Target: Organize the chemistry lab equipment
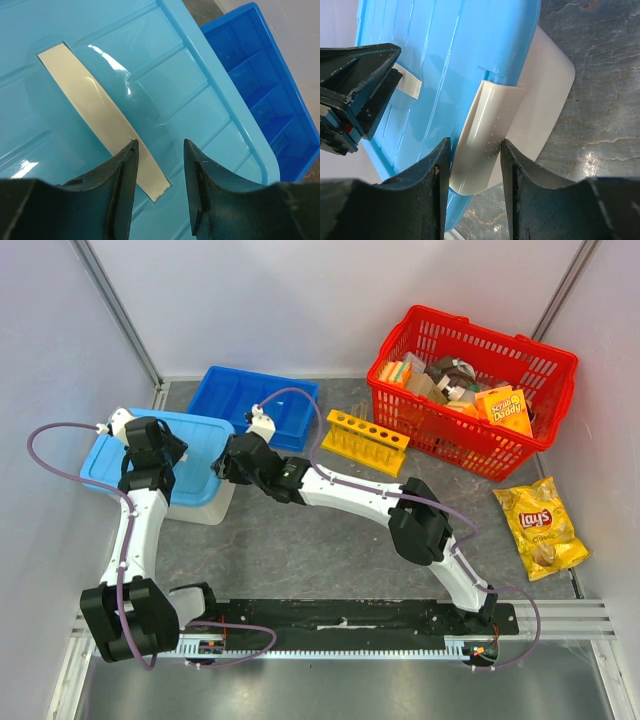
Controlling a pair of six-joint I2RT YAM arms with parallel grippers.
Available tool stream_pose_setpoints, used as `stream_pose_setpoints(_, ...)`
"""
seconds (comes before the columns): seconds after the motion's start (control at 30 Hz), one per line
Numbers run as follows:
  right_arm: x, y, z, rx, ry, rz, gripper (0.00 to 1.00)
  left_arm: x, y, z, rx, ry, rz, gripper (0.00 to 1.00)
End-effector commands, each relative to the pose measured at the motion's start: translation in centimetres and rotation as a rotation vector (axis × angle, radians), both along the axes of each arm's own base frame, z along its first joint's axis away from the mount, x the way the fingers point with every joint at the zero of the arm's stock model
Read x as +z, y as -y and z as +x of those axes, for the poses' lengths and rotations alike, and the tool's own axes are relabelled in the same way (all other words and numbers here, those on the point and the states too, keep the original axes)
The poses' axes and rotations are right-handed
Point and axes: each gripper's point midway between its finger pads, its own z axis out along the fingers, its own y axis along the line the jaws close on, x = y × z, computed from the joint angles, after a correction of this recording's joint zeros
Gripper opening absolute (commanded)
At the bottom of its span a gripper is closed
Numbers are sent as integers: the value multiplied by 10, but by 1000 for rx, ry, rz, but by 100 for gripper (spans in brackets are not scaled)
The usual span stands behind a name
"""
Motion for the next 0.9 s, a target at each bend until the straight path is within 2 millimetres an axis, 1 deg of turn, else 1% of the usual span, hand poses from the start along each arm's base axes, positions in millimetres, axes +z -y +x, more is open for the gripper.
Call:
stream_pose_setpoints(0.0,-8,0,8,-14,58,-92,37,-69,28,-37,-54,-248,-130,48)
stream_pose_setpoints(0.1,-12,0,8,-9,62,-117,35,-70,27,-37,-53,-248,-130,48)
stream_pose_setpoints(0.23,-11,4,12,-22,91,-171,30,-71,29,-35,-61,-247,-137,47)
stream_pose_setpoints(0.37,-7,11,17,-46,120,-214,30,-65,30,-33,-76,-234,-132,47)
stream_pose_setpoints(0.43,-4,17,19,-53,138,-243,31,-57,27,-30,-85,-224,-103,47)
stream_pose_setpoints(0.6,3,38,24,-68,175,-308,31,-17,11,-24,-83,-198,17,58)
stream_pose_setpoints(0.67,7,47,28,-75,185,-324,31,-2,-1,-24,-54,-198,78,63)
stream_pose_setpoints(0.7,6,49,28,-69,184,-331,31,4,-8,-26,-27,-208,110,65)
stream_pose_setpoints(0.73,7,52,30,-65,182,-332,31,11,-14,-26,-14,-213,143,72)
stream_pose_setpoints(0.77,6,52,29,-55,178,-333,31,17,-20,-26,3,-224,175,75)
stream_pose_setpoints(0.83,7,56,31,-47,177,-333,31,30,-30,-28,25,-236,234,76)
stream_pose_setpoints(0.87,6,57,31,-40,176,-337,31,34,-35,-29,35,-246,256,76)
